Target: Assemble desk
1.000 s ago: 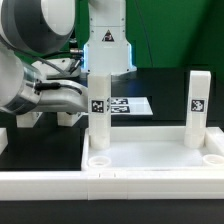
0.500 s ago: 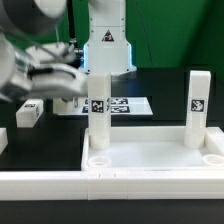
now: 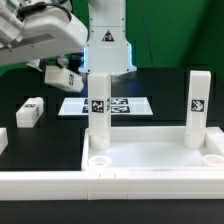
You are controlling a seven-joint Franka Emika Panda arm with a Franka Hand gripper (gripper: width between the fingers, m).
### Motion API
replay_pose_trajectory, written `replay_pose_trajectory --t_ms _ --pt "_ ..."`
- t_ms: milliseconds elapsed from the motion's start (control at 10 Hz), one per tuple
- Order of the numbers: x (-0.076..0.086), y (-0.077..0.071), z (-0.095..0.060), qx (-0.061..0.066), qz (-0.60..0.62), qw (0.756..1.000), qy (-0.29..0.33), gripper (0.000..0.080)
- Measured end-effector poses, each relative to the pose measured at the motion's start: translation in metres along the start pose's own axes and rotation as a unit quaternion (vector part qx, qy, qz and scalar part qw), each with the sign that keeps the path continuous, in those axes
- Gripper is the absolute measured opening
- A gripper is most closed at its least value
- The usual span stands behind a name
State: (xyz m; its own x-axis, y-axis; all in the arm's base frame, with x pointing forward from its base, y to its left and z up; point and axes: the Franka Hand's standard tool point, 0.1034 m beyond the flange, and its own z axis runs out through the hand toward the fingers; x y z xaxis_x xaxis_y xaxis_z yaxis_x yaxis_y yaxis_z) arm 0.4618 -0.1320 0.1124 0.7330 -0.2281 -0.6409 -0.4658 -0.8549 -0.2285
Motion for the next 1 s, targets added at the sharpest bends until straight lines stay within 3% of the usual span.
replay_pose_trajectory --t_ms 100,400,500,600,700,800,1000 --pt "-0.003 -0.008 -0.003 -0.002 0.01 1.0 0.024 0.0291" --pt "-0.044 -0.096 -0.033 -0.007 0.046 0.994 0.097 0.0291" --pt "-0.042 -0.131 -0.04 -0.013 0.059 0.989 0.137 0.0291" --pt "-0.033 -0.151 -0.038 -0.021 0.051 0.984 0.172 0.0291" --pt "-0.019 -0.147 -0.034 -0.025 0.045 0.973 0.224 0.0291" --pt "-0.026 -0.147 -0.032 -0.021 0.044 0.971 0.236 0.0291" --pt "-0.011 -0.168 -0.041 -0.029 0.041 0.947 0.316 0.0291"
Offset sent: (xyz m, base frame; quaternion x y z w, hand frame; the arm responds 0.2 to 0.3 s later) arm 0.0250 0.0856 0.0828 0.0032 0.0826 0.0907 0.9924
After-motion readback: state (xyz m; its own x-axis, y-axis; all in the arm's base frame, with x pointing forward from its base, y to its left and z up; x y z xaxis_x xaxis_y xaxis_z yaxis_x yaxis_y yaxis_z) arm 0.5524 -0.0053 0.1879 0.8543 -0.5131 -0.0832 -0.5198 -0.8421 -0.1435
